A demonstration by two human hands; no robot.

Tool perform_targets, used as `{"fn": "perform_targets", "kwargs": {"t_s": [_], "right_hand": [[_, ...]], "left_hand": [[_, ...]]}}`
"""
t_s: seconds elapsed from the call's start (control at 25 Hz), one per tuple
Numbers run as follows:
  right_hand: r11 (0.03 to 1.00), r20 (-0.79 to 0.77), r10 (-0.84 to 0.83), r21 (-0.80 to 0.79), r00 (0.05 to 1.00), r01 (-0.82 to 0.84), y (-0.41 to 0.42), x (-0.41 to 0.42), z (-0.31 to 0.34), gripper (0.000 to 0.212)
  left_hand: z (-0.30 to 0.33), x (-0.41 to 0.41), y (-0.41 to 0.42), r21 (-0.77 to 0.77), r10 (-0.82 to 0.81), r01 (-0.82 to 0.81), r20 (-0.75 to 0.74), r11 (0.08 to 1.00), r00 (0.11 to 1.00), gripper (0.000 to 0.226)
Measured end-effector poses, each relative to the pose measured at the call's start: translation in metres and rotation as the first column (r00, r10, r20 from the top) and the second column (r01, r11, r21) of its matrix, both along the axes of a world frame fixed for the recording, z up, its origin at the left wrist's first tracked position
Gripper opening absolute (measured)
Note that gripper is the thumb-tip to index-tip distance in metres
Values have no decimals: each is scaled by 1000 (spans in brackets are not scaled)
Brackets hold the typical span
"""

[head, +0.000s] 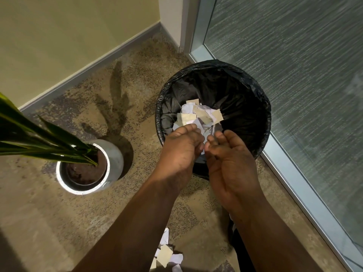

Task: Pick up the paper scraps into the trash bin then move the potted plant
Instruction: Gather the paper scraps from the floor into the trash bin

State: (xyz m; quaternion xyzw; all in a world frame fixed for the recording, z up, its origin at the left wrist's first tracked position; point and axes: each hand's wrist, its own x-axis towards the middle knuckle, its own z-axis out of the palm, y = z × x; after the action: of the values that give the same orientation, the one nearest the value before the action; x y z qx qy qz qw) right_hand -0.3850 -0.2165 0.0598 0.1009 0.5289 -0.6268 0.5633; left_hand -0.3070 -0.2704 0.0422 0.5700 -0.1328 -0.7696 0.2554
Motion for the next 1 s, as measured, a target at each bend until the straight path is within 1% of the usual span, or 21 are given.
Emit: {"fn": "perform_targets", "kwargs": {"t_s": [0.2,0.32,0.4,0.48,0.56,0.68,0.76,0.84,0.92,1.0], "right_hand": [[999,23,16,28,1000,-17,2,3,-1,44],[998,55,-6,65,998,2,4,9,-4,46],[998,70,7,60,998,-12,6,15,-6,48],[997,89,66,34,994,-69,9,25,-7,50],[987,96,153,32,984,-156,17,41,-11,50],[955,128,281,60,951,-291,34,66,-24,53],[926,131,340,125,931,-356,52,89,-41,48],[887,128,396,202,909,-414,76,115,-63,37],[815,116,486,298,866,-497,101,140,-93,27],[722,119,573,395,811,-568,124,157,-130,26]], "left_hand": [[-1,7,3,-10,-47,47,-12,999,999,23],[-4,16,4,-53,-54,53,-18,997,998,24],[-5,29,4,-97,-31,29,-24,995,999,22],[-9,48,5,-131,11,-13,-12,991,1000,20],[-17,73,10,-124,72,-70,12,990,997,18],[-43,112,29,-79,162,-156,74,985,984,14],[-68,141,50,-25,174,-172,135,985,976,13],[-94,167,74,45,129,-141,215,989,968,13],[-120,192,103,134,25,-69,304,989,952,17],[-135,218,132,200,-13,-49,297,979,955,24]]}}
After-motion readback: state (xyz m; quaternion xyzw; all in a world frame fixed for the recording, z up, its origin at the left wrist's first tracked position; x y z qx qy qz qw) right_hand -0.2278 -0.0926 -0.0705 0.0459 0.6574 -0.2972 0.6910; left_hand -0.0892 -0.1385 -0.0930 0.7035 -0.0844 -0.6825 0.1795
